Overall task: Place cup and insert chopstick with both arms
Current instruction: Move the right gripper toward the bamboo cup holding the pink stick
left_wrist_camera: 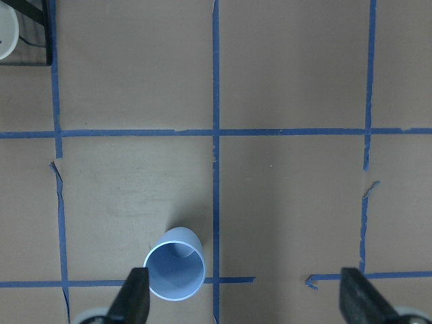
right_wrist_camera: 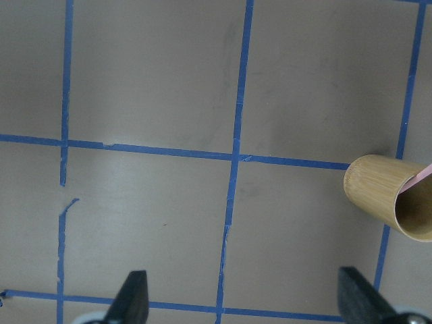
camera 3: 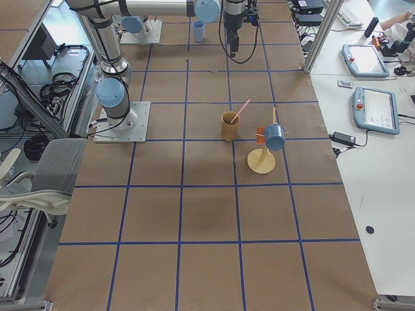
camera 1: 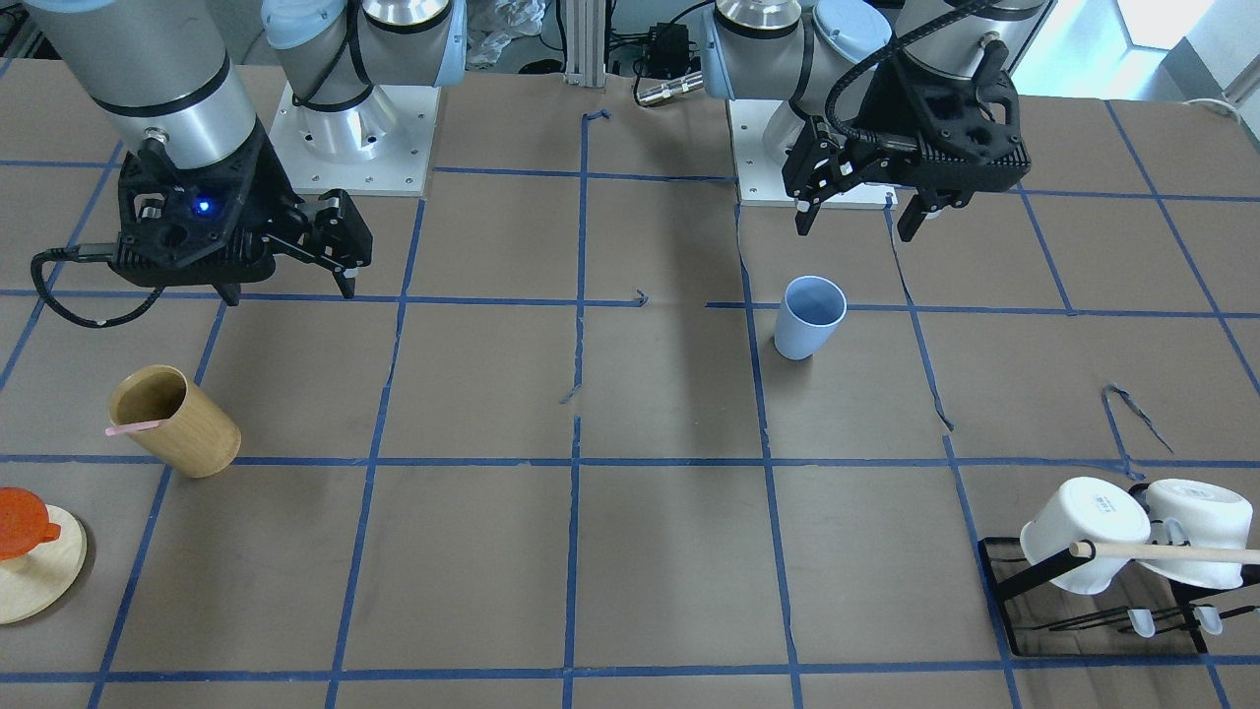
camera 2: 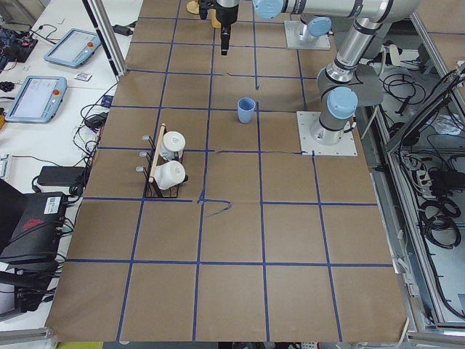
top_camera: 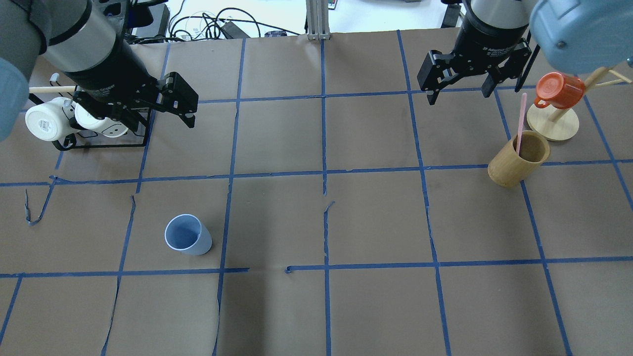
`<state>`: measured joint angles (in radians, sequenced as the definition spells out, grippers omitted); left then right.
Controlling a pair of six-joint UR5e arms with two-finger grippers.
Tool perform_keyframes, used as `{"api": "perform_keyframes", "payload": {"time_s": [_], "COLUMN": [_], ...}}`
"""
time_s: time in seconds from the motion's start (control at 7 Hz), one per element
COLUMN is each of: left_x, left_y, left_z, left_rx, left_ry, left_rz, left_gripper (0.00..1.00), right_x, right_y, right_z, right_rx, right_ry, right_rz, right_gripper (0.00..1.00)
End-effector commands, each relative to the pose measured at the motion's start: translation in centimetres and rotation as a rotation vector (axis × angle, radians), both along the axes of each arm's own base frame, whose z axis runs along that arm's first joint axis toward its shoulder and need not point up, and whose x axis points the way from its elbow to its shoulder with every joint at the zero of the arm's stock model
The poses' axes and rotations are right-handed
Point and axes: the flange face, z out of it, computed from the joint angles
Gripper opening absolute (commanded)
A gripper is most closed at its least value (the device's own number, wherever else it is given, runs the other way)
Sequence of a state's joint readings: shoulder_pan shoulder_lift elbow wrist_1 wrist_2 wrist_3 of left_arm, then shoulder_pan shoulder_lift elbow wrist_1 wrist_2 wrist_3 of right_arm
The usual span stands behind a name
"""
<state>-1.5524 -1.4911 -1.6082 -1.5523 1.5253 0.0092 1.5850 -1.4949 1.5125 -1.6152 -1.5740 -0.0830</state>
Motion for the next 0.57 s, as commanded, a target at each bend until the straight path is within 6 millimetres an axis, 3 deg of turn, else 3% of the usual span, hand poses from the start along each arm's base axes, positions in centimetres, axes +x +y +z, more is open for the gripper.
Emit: {"api": "perform_keyframes", "payload": {"time_s": [0.0, 0.29, 0.43], "left_x": [0.0, 0.0, 0.0], "left_y": [0.0, 0.0, 0.0], "left_z": [0.0, 0.0, 0.0], "left_rx": [-0.001, -0.001, -0.001], "left_ry": [0.0, 0.0, 0.0], "left_rz": [0.0, 0.0, 0.0], "left_gripper": [1.0, 1.0, 1.0], "right_x": [-1.1, -4.3, -4.5], "right_y": [-0.5, -1.2, -1.8], "right_z": [0.1, 0.1, 0.4], "right_rx": [-0.019, -0.017, -0.031], "right_ry": [-0.005, -0.006, 0.002], "right_rz": [0.048, 0.032, 0.029], "right_gripper": [1.0, 1.0, 1.0]}}
